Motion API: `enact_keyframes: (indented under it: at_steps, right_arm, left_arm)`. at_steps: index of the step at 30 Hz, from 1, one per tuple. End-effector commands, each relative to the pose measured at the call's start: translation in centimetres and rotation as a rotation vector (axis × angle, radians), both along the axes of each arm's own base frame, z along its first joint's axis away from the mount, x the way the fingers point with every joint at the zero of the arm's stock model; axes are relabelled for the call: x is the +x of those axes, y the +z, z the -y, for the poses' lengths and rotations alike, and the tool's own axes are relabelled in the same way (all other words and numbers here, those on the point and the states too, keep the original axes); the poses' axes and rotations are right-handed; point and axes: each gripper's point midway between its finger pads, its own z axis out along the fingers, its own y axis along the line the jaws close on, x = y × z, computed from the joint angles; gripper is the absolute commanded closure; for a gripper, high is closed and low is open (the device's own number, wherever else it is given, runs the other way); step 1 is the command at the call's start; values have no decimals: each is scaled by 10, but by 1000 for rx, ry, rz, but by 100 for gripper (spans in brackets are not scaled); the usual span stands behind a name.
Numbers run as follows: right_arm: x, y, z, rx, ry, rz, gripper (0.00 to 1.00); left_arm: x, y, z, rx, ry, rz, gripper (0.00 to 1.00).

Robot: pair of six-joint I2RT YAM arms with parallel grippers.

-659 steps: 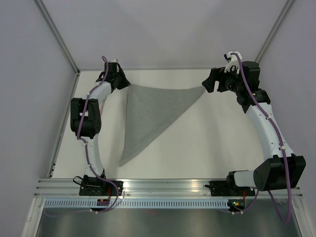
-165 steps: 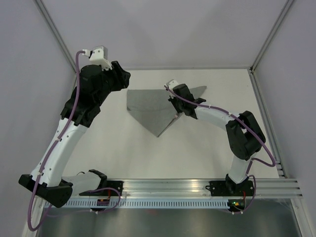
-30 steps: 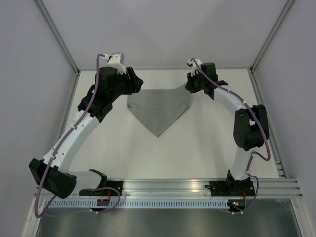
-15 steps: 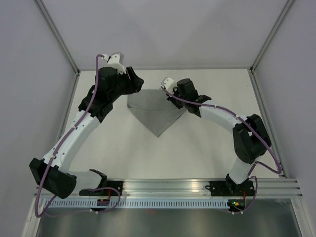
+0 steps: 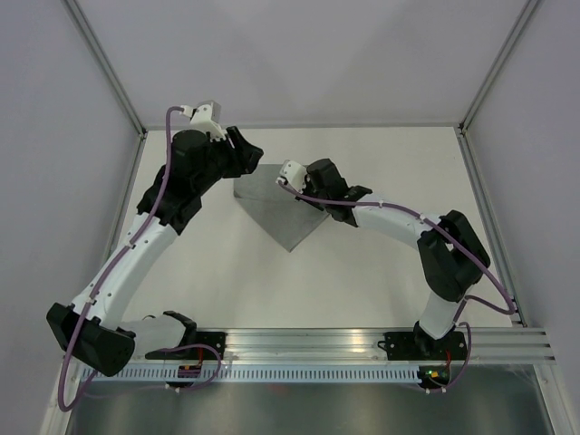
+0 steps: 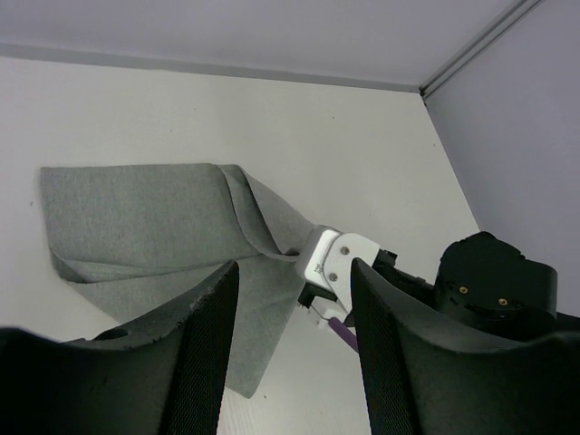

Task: Fold the napkin, place the utensils inside, and roll it up
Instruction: Fold the napkin

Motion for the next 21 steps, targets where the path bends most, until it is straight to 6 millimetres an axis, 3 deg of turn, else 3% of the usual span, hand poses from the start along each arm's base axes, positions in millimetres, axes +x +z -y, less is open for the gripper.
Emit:
enact_keyframes:
  at_steps: [1,4,6,7,8,12,15,16,18,19,21]
  right_arm:
    - [24,19,2,-3,-78,71,100]
    - [31,20,5,15,-111,65,100]
    - [34,21,5,29,-124,59,100]
    - [35,21,7,41,-140,53,100]
    - [37,20,8,48,-146,50,100]
    - [40,21,10,65,-165,39,99]
    - [42,25,10,84,-175,32,100]
    - [42,26,10,90,-176,29,100]
    - [43,29,9,101,-180,24,100]
    - [42,30,9,105,-178,24,100]
    - [42,33,10,112,-182,22,100]
  left_arm:
    - [-8,14,6,-77,-27,22,43]
    - [-15,5,4,-101,-27,25,44]
    - [-22,-11,-1,-106,-11,13,45]
    - [-23,-9,-1,-127,-10,35,46]
    - [-25,-24,-2,-124,-8,14,47]
    - [-34,-29,-4,-161,-13,26,51]
    - [-37,-50,2,-193,-34,-1,62]
    - [-39,-69,4,-195,-36,-44,65]
    - [-36,-65,14,-247,-77,-4,73]
    - [-35,-87,19,-276,-83,-55,75]
    - [-32,-87,33,-368,-129,-48,83]
